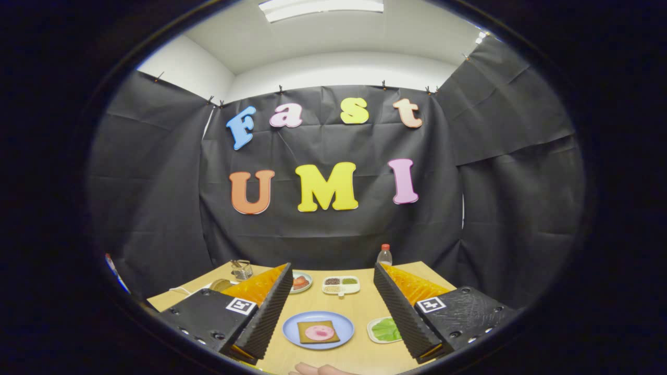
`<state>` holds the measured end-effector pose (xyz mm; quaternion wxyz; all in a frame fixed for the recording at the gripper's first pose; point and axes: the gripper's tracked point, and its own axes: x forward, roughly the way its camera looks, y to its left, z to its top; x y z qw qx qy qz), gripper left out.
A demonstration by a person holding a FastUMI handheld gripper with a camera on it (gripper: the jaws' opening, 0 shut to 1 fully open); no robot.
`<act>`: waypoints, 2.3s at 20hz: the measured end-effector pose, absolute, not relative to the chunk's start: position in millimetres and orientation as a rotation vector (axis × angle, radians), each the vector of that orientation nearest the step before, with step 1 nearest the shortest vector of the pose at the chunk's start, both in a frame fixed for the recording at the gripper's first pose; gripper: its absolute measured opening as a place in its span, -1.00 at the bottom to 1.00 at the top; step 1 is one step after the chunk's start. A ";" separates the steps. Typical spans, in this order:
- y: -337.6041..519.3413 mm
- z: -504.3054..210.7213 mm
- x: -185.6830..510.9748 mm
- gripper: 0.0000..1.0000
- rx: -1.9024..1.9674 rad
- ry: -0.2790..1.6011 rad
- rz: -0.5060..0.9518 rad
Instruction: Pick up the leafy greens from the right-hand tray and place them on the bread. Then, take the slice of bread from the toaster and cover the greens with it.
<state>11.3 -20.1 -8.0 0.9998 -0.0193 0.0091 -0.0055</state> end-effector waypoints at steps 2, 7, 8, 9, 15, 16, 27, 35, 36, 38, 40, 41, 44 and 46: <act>-31.6 -16.1 21.3 0.91 -0.073 0.045 -0.001; -92.9 -48.5 62.2 0.91 -0.132 0.126 -0.040; -111.8 -63.2 74.3 0.91 -0.139 0.166 -0.079; -132.3 -81.2 83.7 0.91 -0.138 0.213 -0.121; -201.3 -177.1 134.8 0.91 -0.157 0.448 -0.193; -213.5 -189.4 142.5 0.91 -0.163 0.474 -0.220; -255.0 -316.5 180.4 0.92 -0.175 0.794 -0.229; -256.1 -317.1 189.1 0.19 -0.237 0.801 -0.232; -255.5 -313.7 189.4 -0.05 -0.223 0.796 -0.242; -255.8 -307.7 191.1 -0.54 -0.199 0.776 -0.252; -251.4 -300.8 185.9 -0.90 -0.164 0.773 -0.246; -245.6 -297.1 182.9 -0.95 -0.141 0.770 -0.223; -231.9 -287.3 175.7 -0.95 -0.111 0.761 -0.169; -214.2 -277.6 172.7 -0.96 -0.089 0.735 -0.108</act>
